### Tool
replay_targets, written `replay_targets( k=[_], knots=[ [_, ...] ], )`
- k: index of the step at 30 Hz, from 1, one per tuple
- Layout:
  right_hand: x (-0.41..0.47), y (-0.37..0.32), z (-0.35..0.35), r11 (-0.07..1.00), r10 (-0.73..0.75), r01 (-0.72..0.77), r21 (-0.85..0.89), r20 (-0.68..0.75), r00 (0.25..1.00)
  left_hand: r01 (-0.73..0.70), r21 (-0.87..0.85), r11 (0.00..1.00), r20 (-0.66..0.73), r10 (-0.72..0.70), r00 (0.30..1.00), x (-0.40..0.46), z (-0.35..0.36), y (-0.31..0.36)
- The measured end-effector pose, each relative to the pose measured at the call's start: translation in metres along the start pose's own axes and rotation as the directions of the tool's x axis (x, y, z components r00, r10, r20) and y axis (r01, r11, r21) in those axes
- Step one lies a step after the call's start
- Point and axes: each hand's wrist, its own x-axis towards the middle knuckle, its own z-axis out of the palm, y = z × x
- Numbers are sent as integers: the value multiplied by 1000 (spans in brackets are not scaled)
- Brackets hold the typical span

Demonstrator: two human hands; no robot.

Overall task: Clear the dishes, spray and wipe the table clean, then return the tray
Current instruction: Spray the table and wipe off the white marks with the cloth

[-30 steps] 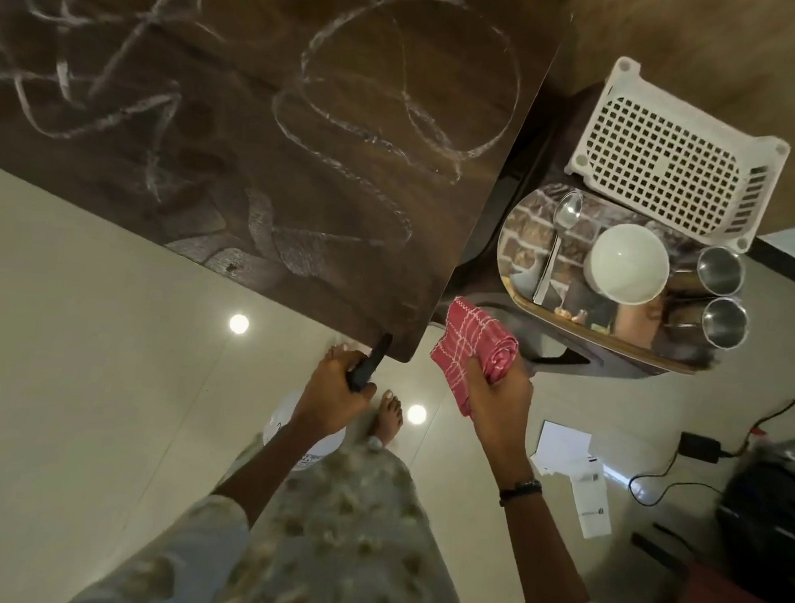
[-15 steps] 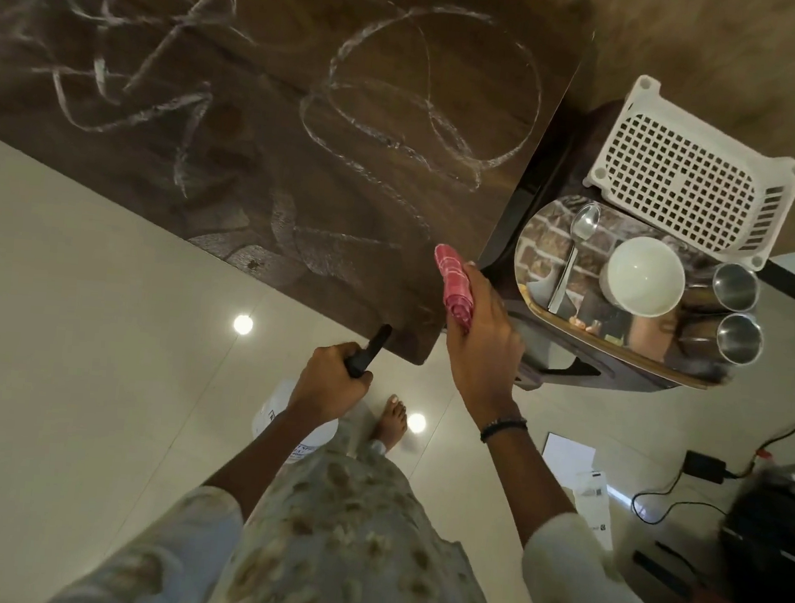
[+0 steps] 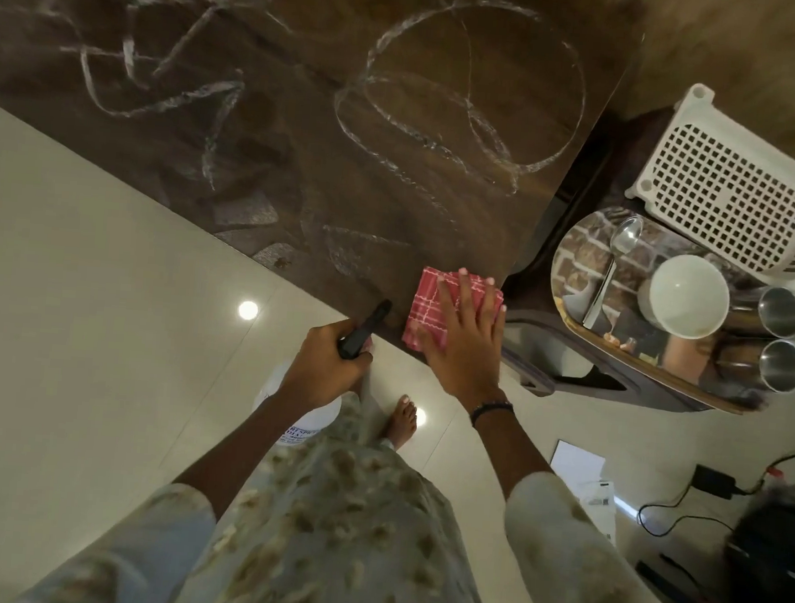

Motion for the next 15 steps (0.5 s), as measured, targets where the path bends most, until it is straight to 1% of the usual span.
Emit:
replay_targets(
  k=[2, 3, 4, 7, 8, 9, 10, 12, 14, 15],
  knots=[
    [12, -17, 11, 998, 50, -51, -22, -22, 998, 8, -22, 1000, 1, -8, 1000, 2, -5, 0],
    [14, -26, 15, 998, 46, -47, -41, -29, 999, 10, -34, 999, 0, -10, 1000, 2, -6, 0],
    [13, -33, 19, 998, 9, -10, -62, -30, 1000, 4, -38, 999, -2, -4, 1000, 4, -9, 0],
    [-5, -23, 25, 972, -211, 211, -107, 11, 977, -6, -32, 999, -5, 6, 1000, 8, -14, 1],
    [-14, -12, 26, 963, -250, 251, -102, 24, 968, -5, -38, 999, -4, 5, 1000, 9, -16, 2],
    [-20, 1, 25, 963, -253, 254, -93, 26, 967, 3, -50, 999, 1, -3, 1000, 10, -17, 6],
    [-23, 13, 23, 972, -220, 220, -85, 14, 975, 10, -54, 998, 8, -10, 1000, 11, -19, 9],
    [-11, 24, 17, 994, -82, 80, -75, -20, 996, 13, -49, 999, 17, -12, 1000, 14, -21, 14],
    [14, 14, 10, 997, 43, -47, -65, -59, 997, 5, -44, 999, 16, -4, 1000, 18, -23, 18],
    [27, 3, 8, 995, 74, -78, -60, -75, 994, -1, -38, 999, 15, 1, 1000, 20, -23, 19]
  ],
)
